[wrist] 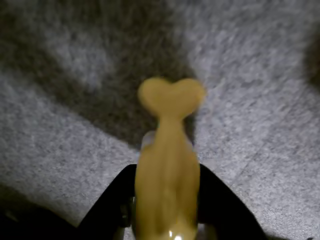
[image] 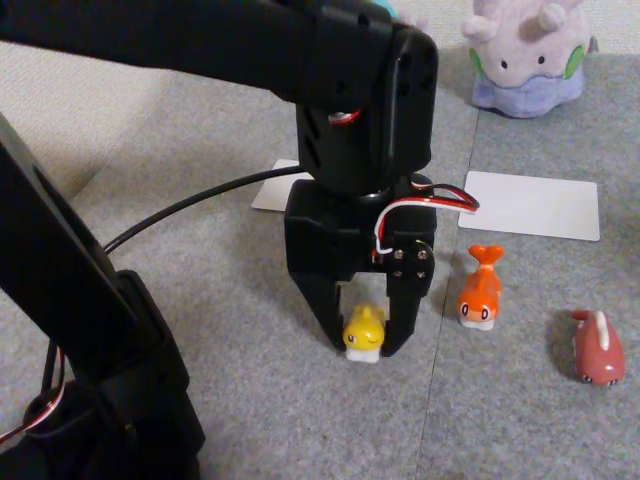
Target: Wooper wants to eat egg sudhi, and Goomy wants to eat shrimp sushi
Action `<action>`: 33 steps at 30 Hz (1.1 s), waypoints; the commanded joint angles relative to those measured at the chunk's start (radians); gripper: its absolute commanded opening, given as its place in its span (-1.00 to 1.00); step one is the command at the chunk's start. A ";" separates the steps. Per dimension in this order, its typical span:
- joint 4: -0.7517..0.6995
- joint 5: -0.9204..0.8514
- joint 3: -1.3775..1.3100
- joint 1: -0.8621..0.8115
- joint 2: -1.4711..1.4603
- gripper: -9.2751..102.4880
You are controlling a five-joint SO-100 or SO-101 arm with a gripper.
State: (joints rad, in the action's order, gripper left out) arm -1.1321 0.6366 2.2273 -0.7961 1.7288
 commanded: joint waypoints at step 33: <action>-0.035 0.666 -0.328 0.626 0.169 -0.74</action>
State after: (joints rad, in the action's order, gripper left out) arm -1.1536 1.2287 2.0203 -0.1963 1.9390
